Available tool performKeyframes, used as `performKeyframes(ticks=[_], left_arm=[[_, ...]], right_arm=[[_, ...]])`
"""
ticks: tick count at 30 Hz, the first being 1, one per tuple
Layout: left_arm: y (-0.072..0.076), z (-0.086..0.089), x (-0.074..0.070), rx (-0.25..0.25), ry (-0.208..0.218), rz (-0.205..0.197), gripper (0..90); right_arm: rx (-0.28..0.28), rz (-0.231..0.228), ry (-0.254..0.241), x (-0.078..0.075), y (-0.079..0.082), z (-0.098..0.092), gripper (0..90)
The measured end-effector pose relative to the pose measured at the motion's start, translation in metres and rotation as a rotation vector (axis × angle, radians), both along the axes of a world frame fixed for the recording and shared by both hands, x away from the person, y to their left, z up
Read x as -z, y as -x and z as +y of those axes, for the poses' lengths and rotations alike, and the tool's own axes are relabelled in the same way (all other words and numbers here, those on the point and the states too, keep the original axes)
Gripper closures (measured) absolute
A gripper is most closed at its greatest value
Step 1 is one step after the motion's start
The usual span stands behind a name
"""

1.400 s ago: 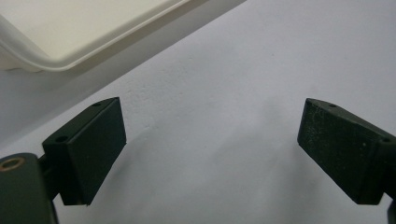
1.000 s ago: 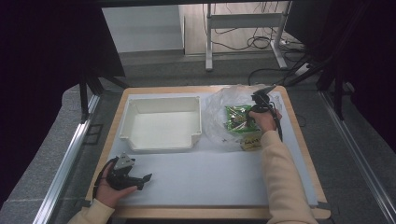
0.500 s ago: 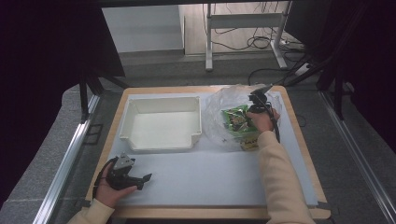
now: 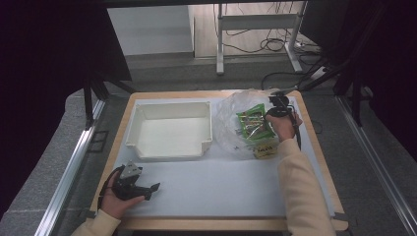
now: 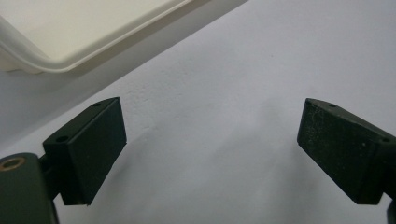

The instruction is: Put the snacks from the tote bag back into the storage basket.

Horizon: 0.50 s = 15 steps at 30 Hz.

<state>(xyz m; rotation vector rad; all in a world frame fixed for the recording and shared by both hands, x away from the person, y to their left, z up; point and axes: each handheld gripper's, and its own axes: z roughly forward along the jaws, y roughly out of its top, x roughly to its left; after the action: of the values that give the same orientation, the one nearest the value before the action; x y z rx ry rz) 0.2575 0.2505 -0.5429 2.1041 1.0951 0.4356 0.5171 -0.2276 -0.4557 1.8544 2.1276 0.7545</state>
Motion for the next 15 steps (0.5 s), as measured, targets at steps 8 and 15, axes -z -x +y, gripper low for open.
performKeyframes(ticks=[8, 15], left_arm=[[0.000, 0.000, 0.000, 0.000, -0.001, 0.000, 8.2], [0.000, 0.000, 0.000, -0.001, -0.002, 0.002, 8.2]], right_arm=[[-0.016, -0.045, -0.025, -0.010, 0.006, -0.001, 89.6], [-0.015, -0.071, -0.057, -0.014, 0.009, -0.003, 89.6]])
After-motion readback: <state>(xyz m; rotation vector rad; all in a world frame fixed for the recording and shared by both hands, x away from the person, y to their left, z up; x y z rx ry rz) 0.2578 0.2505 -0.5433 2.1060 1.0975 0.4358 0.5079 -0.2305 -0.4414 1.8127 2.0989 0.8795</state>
